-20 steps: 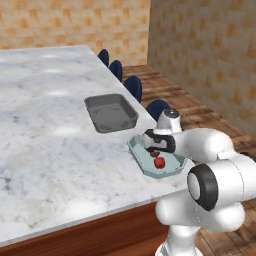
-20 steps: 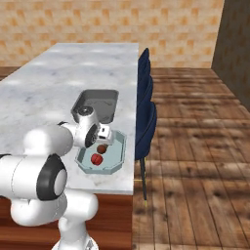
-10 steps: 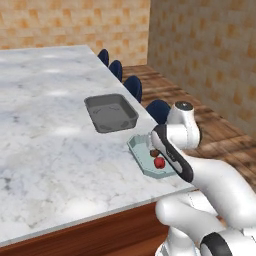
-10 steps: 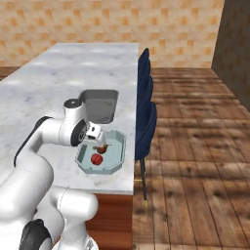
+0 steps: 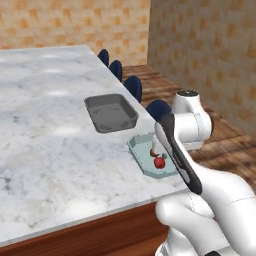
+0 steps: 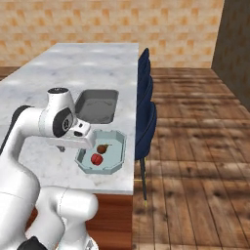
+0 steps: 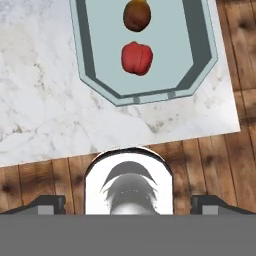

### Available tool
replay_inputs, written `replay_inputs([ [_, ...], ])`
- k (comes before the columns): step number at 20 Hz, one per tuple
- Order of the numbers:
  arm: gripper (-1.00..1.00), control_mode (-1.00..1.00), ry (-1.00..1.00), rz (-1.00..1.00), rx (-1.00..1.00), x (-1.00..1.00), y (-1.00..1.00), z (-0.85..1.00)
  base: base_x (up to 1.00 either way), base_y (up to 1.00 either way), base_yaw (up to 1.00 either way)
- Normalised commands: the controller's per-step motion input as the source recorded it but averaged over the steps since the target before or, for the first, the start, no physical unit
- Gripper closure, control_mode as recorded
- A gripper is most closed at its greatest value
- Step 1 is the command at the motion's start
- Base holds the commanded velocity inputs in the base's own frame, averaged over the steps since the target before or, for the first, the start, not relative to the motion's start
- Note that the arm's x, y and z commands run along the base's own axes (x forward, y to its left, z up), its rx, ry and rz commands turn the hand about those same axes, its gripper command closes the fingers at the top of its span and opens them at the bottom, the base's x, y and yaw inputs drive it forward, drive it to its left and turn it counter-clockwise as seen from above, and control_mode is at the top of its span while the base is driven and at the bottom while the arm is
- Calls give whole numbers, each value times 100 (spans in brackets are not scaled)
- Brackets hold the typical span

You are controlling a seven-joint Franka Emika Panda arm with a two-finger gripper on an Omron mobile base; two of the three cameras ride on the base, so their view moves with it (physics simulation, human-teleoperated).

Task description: Place the cold items (bell pepper and pear) from the fridge in one tupperware on the dining counter. Place the warm items (kebab skewer and hot dog) in the stove area in another tupperware.

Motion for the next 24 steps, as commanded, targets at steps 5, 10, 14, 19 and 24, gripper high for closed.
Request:
replay_inputs([
  [5, -100, -100, -10, 0, 0, -73, -14, -11, 0, 0, 0],
  [10, -100, -100, 5, 0, 0, 0, -16, -15, 0, 0, 0],
  [14, -100, -100, 0, 0, 0, 0, 0, -2, 0, 0, 0],
  [19, -100, 100, 0, 0, 0, 0, 0, 0, -26, 10, 17],
  [24, -100, 100, 0, 0, 0, 0, 0, 0, -62, 10, 77],
])
